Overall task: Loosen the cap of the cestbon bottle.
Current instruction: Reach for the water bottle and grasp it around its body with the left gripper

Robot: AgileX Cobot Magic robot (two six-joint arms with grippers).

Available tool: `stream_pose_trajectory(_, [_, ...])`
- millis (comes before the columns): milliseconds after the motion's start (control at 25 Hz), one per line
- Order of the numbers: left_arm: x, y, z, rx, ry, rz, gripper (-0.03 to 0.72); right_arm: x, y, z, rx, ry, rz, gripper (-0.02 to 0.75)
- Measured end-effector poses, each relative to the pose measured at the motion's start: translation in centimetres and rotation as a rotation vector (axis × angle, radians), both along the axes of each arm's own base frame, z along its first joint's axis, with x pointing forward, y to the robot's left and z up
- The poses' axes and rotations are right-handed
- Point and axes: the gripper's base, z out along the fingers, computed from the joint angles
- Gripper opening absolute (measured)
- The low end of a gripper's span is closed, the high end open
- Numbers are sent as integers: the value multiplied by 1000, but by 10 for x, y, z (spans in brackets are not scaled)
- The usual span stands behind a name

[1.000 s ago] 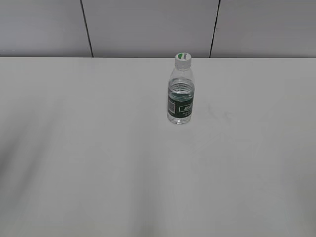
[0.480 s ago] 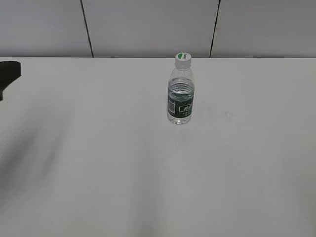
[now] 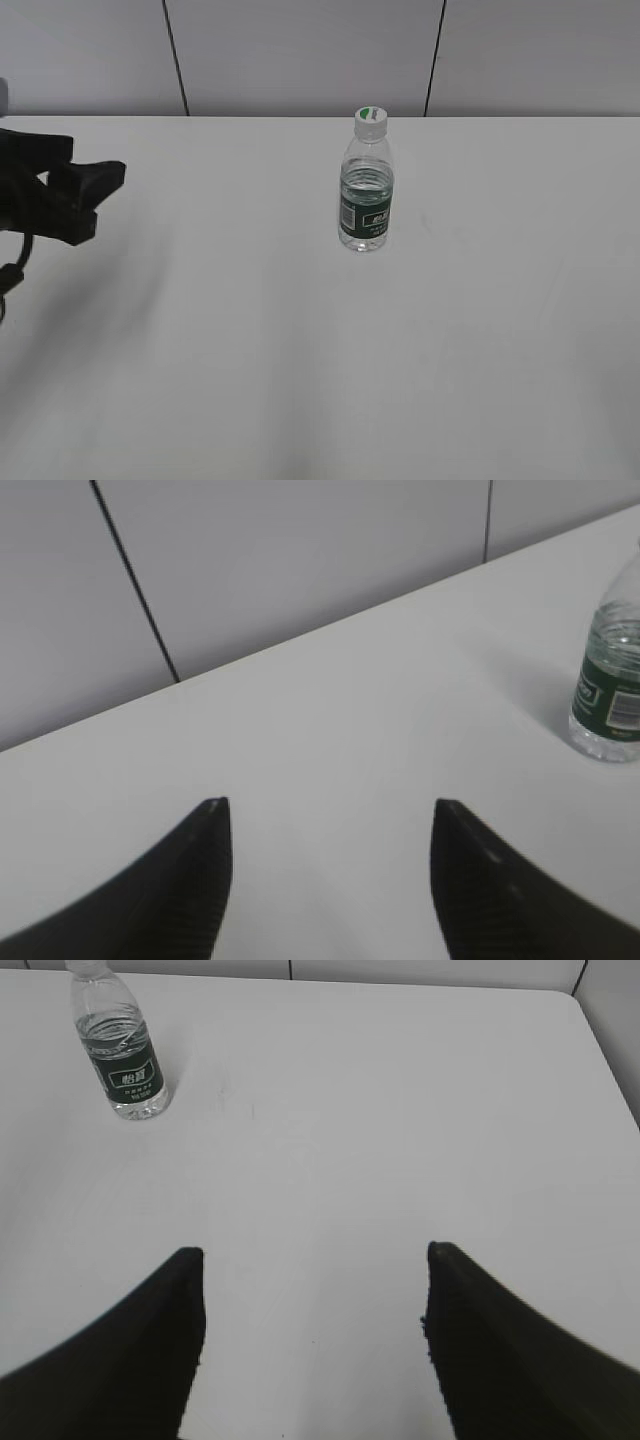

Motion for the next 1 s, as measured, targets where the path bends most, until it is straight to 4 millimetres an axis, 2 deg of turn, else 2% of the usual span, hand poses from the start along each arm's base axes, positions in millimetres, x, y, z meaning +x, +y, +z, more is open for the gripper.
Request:
stream_pose_trajectory(400, [29, -23, -57, -47, 64, -150, 472, 0, 0, 0, 0, 0, 0, 527])
stream_pose_trajectory(680, [61, -42, -77, -52, 92, -293, 470, 0, 0, 0, 0, 0, 0, 527])
stream_pose_trajectory(1000, [93, -55, -81, -153, 102, -500, 470, 0, 0, 0, 0, 1, 0, 527])
